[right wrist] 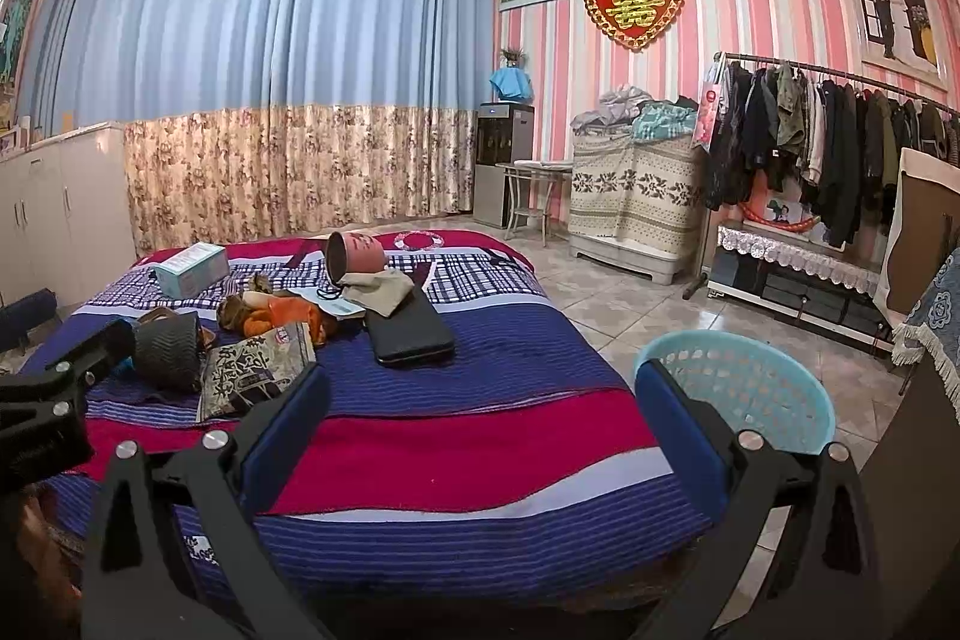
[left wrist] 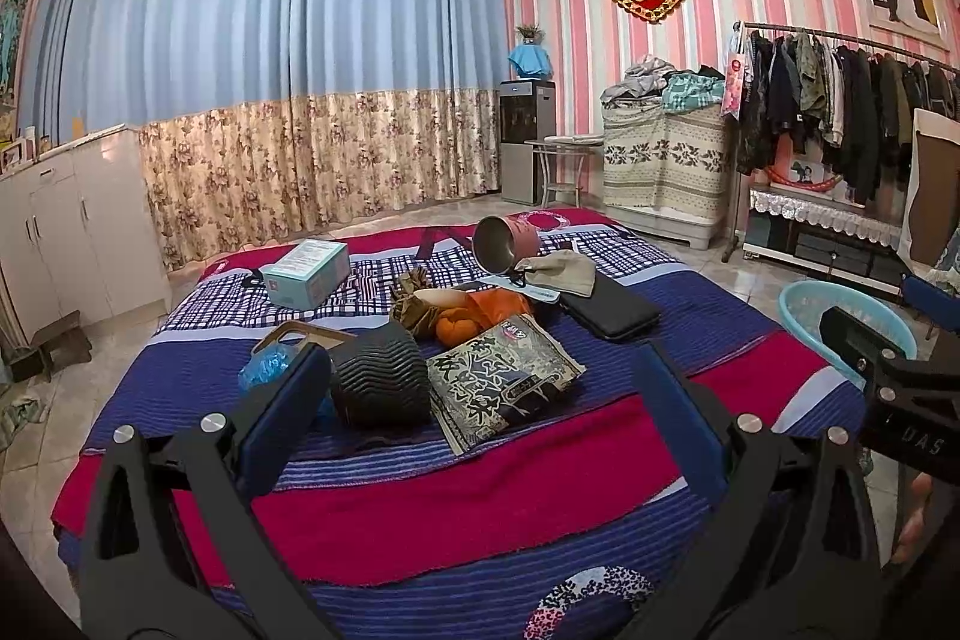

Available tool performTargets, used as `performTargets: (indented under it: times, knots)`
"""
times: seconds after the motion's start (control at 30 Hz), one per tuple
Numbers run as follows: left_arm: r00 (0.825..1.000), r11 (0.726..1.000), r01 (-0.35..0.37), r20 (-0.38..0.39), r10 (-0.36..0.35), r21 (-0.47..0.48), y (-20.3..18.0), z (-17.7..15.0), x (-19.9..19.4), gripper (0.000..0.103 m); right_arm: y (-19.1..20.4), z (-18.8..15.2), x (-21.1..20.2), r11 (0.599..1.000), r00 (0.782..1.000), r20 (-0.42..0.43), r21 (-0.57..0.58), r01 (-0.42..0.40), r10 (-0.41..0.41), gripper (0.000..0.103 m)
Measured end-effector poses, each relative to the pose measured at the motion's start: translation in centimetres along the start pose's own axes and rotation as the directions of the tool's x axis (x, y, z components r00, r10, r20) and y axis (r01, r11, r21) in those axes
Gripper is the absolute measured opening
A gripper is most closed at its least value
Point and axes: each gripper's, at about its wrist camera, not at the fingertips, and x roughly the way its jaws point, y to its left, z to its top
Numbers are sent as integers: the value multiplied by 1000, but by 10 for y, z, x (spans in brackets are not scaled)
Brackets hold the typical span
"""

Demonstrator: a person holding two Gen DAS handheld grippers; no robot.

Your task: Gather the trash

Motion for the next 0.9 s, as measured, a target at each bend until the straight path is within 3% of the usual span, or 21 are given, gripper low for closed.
performTargets:
  times: [0.9]
  knots:
    - [1000, 1000, 4, 0, -4, -12, 4, 1, -1, 98, -3, -2, -3, 1000, 1000, -2, -6, 5, -5, 99]
